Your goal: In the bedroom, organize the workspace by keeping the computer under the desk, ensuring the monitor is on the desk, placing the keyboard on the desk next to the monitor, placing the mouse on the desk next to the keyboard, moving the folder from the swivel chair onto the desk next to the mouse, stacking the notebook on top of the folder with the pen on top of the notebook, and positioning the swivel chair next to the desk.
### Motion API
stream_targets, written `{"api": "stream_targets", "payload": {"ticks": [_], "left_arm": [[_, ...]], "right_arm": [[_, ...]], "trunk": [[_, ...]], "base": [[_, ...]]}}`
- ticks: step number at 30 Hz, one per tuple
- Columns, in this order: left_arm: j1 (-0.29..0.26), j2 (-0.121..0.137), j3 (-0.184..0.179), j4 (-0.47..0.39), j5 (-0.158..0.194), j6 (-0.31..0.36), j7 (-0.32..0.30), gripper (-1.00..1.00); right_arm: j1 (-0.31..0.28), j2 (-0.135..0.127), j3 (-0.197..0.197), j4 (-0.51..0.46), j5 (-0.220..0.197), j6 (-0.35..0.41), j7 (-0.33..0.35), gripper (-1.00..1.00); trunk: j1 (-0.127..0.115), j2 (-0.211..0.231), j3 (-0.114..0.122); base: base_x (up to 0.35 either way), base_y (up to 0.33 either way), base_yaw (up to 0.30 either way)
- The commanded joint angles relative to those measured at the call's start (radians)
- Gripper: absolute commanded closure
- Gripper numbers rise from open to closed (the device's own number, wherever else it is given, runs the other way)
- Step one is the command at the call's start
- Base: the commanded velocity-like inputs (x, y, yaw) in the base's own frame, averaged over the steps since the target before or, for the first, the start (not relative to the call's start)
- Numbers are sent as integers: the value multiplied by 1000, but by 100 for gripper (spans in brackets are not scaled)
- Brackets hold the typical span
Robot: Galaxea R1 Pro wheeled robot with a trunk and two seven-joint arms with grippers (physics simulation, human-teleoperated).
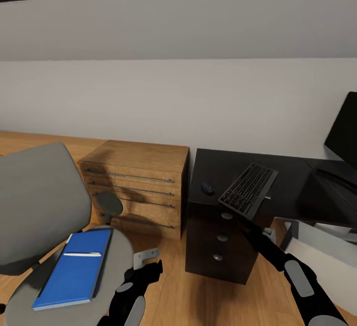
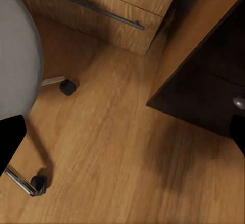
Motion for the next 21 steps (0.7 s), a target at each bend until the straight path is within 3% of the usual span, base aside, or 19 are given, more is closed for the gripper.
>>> {"api": "stream_targets", "payload": {"ticks": [1, 21], "left_arm": [[-1, 0, -2, -1, 10, 2, 9, -100], [-1, 0, -2, -1, 10, 2, 9, -100]], "right_arm": [[-1, 0, -2, 0, -5, 8, 1, -100], [-1, 0, -5, 0, -5, 6, 1, -100]], "trunk": [[-4, 7, 2], [-81, 147, 65]], "base": [[0, 0, 0], [0, 0, 0]]}}
